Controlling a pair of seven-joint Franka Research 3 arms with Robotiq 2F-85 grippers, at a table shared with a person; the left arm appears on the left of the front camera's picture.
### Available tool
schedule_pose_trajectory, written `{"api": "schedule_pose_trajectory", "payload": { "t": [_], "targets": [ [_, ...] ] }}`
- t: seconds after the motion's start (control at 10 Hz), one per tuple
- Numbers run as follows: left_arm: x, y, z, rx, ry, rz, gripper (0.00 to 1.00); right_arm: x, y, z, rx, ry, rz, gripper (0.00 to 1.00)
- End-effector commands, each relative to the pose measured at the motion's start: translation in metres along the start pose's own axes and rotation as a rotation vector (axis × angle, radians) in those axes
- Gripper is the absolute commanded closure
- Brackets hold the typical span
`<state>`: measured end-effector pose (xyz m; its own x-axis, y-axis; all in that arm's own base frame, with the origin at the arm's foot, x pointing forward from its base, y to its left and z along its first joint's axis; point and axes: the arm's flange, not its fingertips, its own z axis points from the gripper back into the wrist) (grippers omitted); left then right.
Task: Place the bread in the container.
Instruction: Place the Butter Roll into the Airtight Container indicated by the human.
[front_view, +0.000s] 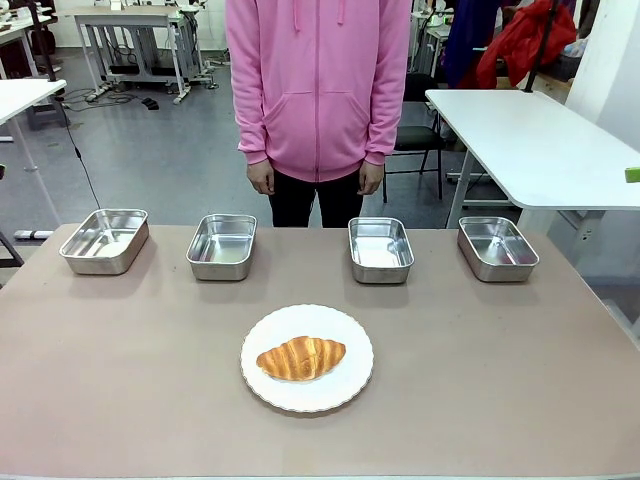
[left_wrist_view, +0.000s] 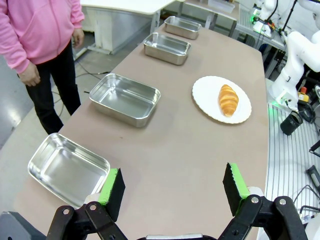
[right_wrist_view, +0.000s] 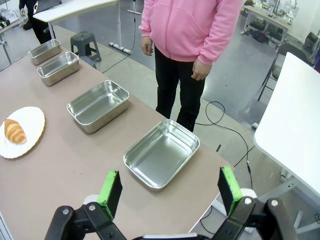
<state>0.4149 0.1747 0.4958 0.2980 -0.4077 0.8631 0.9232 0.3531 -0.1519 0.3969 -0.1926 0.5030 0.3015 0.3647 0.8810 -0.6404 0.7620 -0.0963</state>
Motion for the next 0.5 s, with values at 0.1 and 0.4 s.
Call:
{"api": "schedule_pose_trajectory", "payload": {
  "t": [0.1, 0.4],
  "targets": [
    [0.0016, -0.0016, 0.0008, 0.001, -0.002, -0.008, 0.0, 0.0012, 0.0017, 0.0008, 0.003, -0.005, 0.013, 0.0],
    [0.0016, -0.0016, 0.0008, 0.001, -0.002, -0.008, 0.0, 0.0012, 0.0017, 0.0008, 0.003, -0.005, 0.013, 0.0]
  ]
}}
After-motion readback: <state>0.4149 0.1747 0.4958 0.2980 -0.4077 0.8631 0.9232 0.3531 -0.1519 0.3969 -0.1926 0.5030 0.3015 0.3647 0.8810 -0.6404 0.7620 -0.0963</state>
